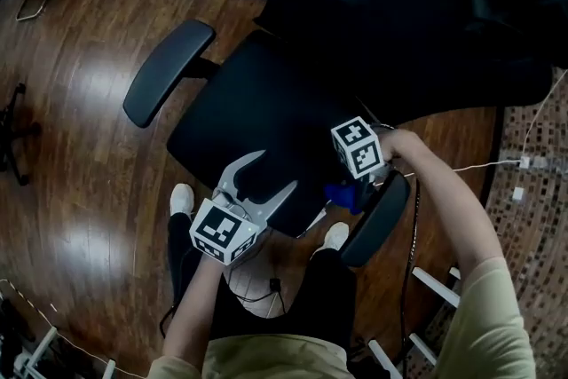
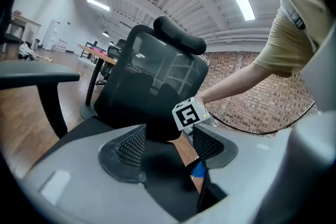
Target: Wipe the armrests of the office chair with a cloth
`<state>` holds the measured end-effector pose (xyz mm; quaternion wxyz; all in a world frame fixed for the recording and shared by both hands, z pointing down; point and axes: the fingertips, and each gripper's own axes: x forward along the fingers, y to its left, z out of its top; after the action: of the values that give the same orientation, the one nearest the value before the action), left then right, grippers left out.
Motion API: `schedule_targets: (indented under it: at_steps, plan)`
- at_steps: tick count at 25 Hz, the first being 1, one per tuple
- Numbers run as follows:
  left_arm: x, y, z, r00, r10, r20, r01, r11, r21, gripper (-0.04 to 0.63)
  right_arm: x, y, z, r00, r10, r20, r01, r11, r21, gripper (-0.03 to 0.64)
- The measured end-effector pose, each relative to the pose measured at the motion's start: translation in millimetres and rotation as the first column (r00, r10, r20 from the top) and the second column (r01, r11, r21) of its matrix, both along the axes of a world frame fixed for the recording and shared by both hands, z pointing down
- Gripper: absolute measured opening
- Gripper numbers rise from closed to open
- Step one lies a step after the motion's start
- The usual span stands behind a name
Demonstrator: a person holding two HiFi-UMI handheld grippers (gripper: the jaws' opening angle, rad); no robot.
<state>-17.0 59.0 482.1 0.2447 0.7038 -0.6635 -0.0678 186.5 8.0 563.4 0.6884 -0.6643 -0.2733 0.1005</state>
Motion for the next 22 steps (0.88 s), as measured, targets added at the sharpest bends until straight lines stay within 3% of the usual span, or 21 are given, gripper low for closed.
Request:
schedule_targets:
  at_steps: [1,3,5,7,9,11,13,15,18,22]
  plan:
    - [-0.5,1.8,5.8,1.000,-0.008,-0.011,0.008,1.000,0.000,0.267,10.5,4.2,-5.7,0.991,-0.057,-0.123,0.053,0.998,-0.040,0.018]
    - [-1.9,4.0,16.3,1.000,-0.019,-0.023,0.019,1.000,-0.002,0.267,22.5,8.1,-8.0,0.950,-0.155,-0.272,0.135,0.987,-0.090,0.018]
    - [-4.6,2.9,23.7,0.999,-0.023,-0.024,0.023,1.000,-0.002,0.267,30.8,7.3,-6.3,0.906,-0.201,-0.373,0.173,0.979,-0.107,0.018]
    - [-7.7,1.1,26.6,0.999,-0.032,-0.029,0.032,0.999,0.003,0.267,33.7,4.2,3.4,0.892,-0.187,-0.411,0.165,0.982,-0.089,0.018]
    - [-10.3,0.6,26.5,0.998,-0.044,-0.036,0.044,0.999,0.008,0.267,31.0,-4.9,35.2,0.932,-0.169,-0.320,0.167,0.985,-0.033,0.018]
    - [-12.5,-0.6,25.1,0.998,-0.050,-0.035,0.051,0.999,0.012,0.267,24.9,-24.0,89.7,0.976,-0.189,-0.109,0.198,0.977,0.076,0.018]
    - [-11.6,-1.4,24.9,0.998,-0.052,-0.032,0.052,0.999,0.012,0.267,21.1,-44.1,139.4,0.965,-0.242,0.100,0.221,0.957,0.185,0.018]
    - [-10.9,-0.9,26.8,0.998,-0.051,-0.029,0.051,0.999,0.007,0.267,19.4,-52.5,156.6,0.950,-0.245,0.193,0.201,0.954,0.222,0.018]
    - [-14.3,3.3,27.4,0.997,-0.065,-0.034,0.065,0.998,-0.006,0.267,13.2,-49.4,135.7,0.968,-0.174,0.183,0.140,0.973,0.184,0.018]
    - [-19.0,2.9,13.0,0.995,-0.086,-0.044,0.086,0.996,0.002,0.267,8.2,-43.7,55.2,0.995,-0.100,-0.028,0.101,0.995,0.014,0.018]
